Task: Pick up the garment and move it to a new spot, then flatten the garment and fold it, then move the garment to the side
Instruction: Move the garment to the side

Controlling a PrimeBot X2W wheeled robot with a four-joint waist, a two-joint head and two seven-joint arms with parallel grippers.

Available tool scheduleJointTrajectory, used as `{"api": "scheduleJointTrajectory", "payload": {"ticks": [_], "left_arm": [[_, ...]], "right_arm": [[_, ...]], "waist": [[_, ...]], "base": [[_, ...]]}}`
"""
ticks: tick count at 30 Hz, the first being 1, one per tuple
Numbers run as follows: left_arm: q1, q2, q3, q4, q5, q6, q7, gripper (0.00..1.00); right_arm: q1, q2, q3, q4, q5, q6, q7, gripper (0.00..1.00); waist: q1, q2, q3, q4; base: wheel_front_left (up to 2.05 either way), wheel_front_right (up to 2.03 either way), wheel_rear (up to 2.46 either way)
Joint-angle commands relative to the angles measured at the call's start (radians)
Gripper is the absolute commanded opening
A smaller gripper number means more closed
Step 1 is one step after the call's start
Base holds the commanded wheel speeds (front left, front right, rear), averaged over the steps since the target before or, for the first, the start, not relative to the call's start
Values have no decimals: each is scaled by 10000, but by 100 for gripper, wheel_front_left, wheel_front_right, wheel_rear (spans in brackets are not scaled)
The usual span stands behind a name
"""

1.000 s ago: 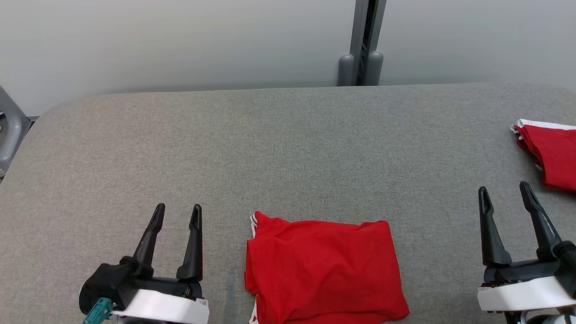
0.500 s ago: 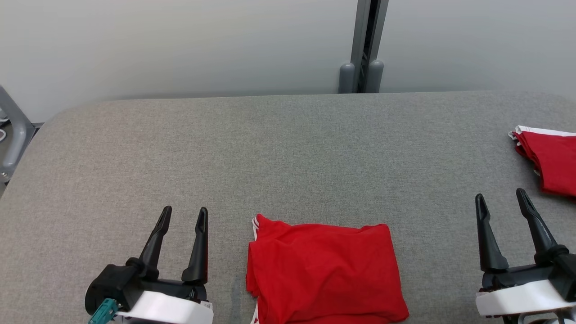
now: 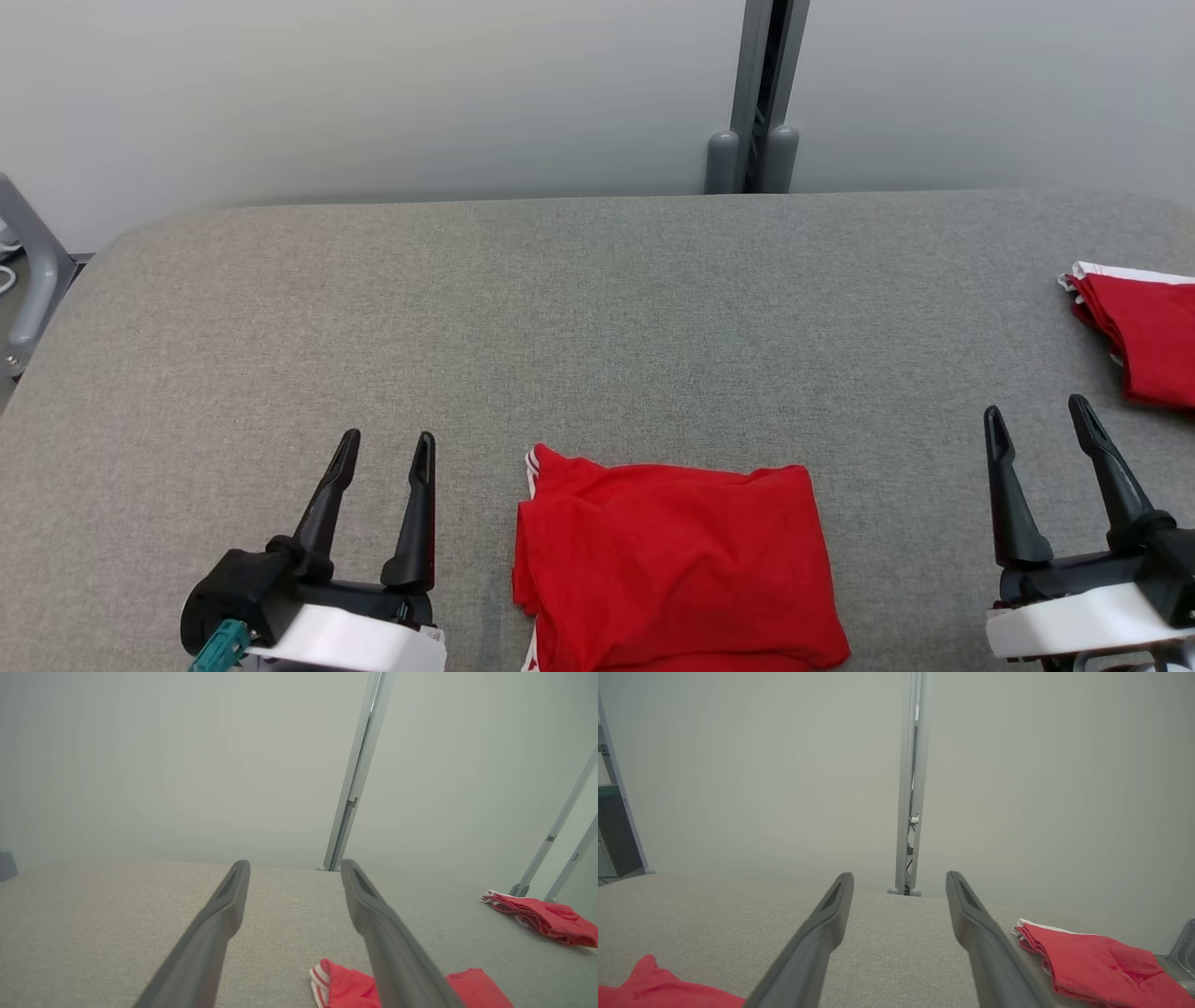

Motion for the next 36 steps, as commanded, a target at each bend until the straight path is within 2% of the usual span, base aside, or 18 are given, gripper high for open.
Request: {"api": "scheduleJointTrajectory", "payload": {"ticks": [1,7,25,36], "left_arm": [[53,25,1,12,-17,32,-42,100],[-35,25,-45,18,14,-7,-42,100],[-645,27,-111,-109,140,-211,-42,100],[-776,27,-212,-77,152,-219,-42,100]], "right_arm": [[79,-17,-7,24,-14,-5,-65,100],[146,24,45,314,263,-5,-54,100],[-416,-532,2738,2466,2995,-5,1346,100],[-936,-638,3432,3673,3922,-5,1815,100]], "waist": [[0,0,10,-2],[0,0,119,37],[0,0,1239,491],[0,0,1392,696]], "base": [[0,0,0],[0,0,0],[0,0,0],[0,0,0]]}}
